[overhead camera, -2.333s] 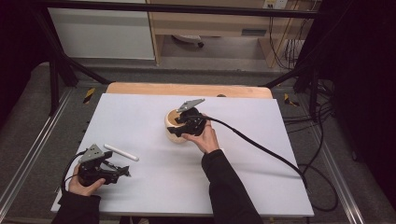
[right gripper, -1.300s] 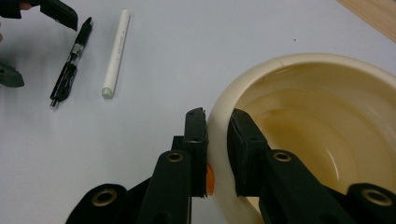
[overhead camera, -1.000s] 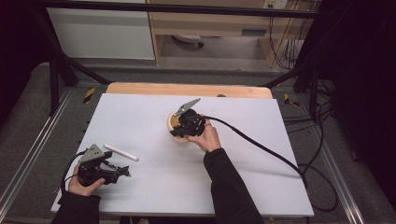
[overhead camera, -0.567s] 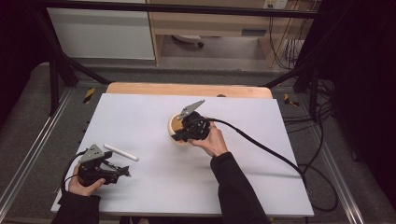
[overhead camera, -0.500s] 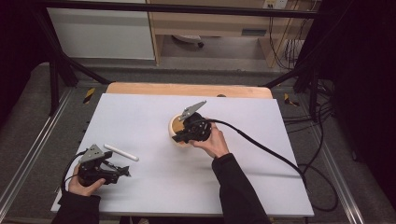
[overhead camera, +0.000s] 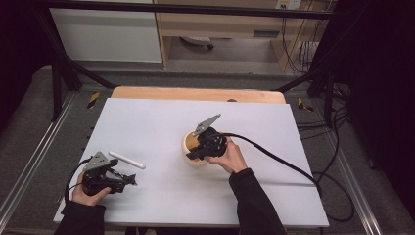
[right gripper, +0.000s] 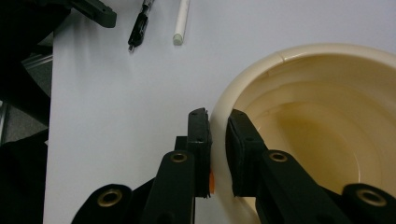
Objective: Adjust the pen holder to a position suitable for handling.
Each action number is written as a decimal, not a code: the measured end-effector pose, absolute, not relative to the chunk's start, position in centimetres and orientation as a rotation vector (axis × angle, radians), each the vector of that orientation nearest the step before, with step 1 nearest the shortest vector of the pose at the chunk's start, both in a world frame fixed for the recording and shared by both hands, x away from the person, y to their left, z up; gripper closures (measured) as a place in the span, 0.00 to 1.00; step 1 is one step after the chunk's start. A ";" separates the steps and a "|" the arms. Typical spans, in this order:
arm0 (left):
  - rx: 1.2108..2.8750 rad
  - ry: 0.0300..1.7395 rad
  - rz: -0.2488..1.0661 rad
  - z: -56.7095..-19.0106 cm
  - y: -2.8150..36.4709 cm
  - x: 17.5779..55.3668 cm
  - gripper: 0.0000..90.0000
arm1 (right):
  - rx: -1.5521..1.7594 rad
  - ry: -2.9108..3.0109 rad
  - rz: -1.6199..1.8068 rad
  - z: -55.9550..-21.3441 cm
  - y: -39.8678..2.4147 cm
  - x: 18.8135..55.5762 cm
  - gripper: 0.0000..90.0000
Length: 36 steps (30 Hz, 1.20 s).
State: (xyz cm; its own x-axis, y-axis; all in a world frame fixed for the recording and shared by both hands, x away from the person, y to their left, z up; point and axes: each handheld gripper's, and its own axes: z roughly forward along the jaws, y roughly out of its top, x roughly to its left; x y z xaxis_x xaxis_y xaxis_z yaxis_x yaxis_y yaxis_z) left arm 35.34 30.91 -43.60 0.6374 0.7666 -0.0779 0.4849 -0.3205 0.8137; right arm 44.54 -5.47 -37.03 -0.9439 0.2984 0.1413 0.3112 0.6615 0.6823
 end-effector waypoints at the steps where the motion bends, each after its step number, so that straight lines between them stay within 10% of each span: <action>1: 1.986 0.979 0.409 -43.6 30.9 35.3 0.06 | -0.526 -2.842 -1.176 -37.1 -5.4 44.5 0.90; 19: 1.986 0.980 0.408 -43.6 30.9 35.3 0.06 | -0.520 -2.935 -1.274 -37.4 -5.2 44.8 0.76; 36: 1.987 0.985 0.408 -43.6 30.9 35.3 0.06 | -0.843 -2.911 -1.466 -34.7 -8.0 43.6 0.15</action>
State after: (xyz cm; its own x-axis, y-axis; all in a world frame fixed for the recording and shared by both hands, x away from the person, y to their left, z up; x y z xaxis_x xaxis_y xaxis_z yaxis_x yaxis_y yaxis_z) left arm 35.34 30.92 -43.56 0.6351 0.7684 -0.0784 0.4880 -0.3205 0.8119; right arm 43.65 -7.96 -34.71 -0.8510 0.5247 0.0219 0.3300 0.5018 0.7996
